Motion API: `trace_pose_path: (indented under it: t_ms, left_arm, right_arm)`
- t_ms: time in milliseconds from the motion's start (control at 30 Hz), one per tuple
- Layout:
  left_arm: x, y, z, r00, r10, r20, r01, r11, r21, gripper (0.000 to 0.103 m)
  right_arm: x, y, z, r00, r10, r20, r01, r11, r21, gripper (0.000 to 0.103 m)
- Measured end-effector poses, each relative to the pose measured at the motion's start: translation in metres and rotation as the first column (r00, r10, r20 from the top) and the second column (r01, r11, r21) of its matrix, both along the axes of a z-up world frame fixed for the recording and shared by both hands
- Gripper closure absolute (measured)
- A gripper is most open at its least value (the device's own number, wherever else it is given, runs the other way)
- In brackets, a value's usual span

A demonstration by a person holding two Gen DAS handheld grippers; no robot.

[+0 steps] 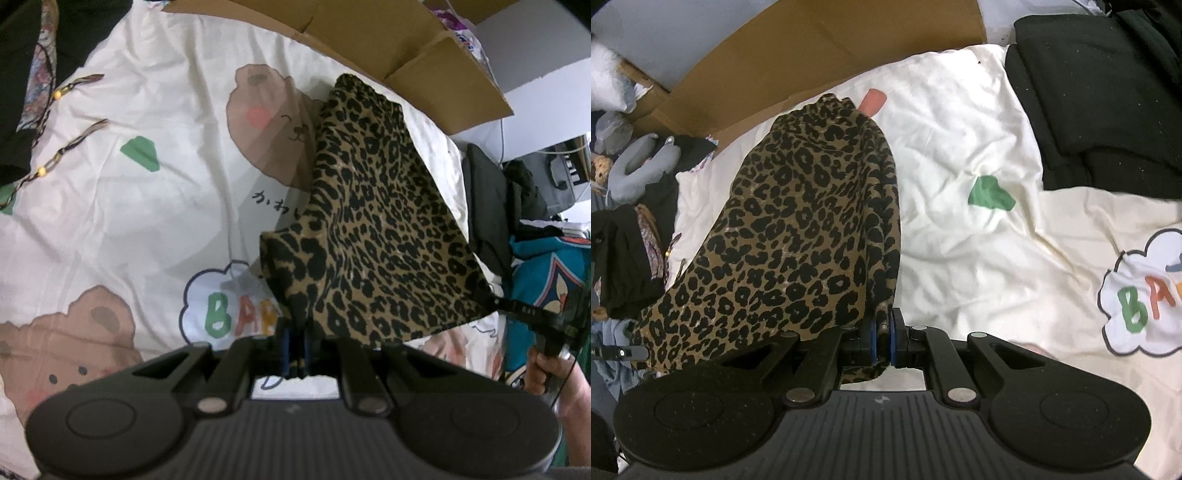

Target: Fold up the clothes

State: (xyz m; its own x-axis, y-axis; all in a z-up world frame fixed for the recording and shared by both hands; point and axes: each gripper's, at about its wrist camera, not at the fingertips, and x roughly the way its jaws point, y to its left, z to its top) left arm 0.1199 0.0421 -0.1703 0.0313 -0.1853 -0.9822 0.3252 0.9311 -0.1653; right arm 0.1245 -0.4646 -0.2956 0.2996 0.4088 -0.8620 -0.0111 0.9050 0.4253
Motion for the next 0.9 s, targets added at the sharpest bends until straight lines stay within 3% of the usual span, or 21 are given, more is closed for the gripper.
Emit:
trace_pose_path:
  t_ms: [467,900]
  left_arm:
    - [-0.028,0.026,-0.018,0.998,0.012,-0.059,-0.009,0.999,0.046,0.096]
    - [-0.028,0.015,-0.099,0.972,-0.061,-0.229,0.087,0.99,0.107,0.095]
  right_arm:
    - [0.008,0.0,-0.004,0.999,0.031,-0.029,-0.031,0.999,0.015,0.099]
    - [0.047,0.006,-0.037,0.998,-0.007,-0.064,0.004,0.999,-0.054,0.098]
